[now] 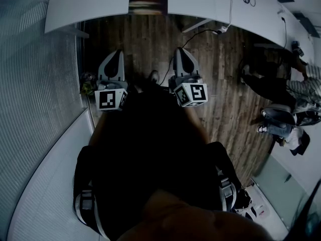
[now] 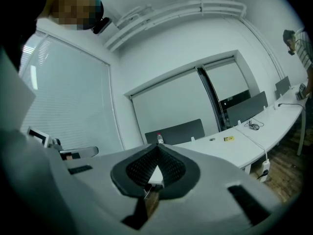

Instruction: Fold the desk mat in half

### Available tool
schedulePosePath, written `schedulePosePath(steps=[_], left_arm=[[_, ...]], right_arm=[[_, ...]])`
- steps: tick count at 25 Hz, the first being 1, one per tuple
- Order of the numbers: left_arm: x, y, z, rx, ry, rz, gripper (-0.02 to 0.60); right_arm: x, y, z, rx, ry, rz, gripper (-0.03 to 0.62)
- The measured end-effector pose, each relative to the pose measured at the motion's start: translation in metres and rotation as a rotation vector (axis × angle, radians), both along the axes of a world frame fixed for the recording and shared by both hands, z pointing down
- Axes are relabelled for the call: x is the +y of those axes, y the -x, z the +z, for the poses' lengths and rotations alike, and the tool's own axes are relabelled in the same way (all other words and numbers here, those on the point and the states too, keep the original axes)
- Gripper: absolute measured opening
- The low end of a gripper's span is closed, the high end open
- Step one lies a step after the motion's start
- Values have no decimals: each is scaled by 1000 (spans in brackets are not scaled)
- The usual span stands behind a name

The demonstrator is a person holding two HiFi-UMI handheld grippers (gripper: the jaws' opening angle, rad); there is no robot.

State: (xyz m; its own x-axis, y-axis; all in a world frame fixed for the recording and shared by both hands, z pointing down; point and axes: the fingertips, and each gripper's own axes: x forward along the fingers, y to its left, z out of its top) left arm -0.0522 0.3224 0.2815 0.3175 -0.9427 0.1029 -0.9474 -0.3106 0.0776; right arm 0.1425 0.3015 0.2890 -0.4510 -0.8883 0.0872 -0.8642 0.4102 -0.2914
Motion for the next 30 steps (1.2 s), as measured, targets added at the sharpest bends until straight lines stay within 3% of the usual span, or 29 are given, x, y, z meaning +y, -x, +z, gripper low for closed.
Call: schedulePosePath(steps=[16, 23, 27, 30], left_arm=[[-23, -54, 13, -59, -5, -86, 0], [-46, -59, 29, -92, 25, -64, 0], [-67, -57, 50, -127, 59, -8, 0], [-92, -50, 55, -123, 35, 13, 0]], right_arm=[[-32, -47, 30, 26, 12, -116, -9], [-60, -44, 44, 50, 19, -131, -9], [-82, -36, 54, 84, 7, -127, -9], [-97, -27, 62, 96, 9, -123, -9]])
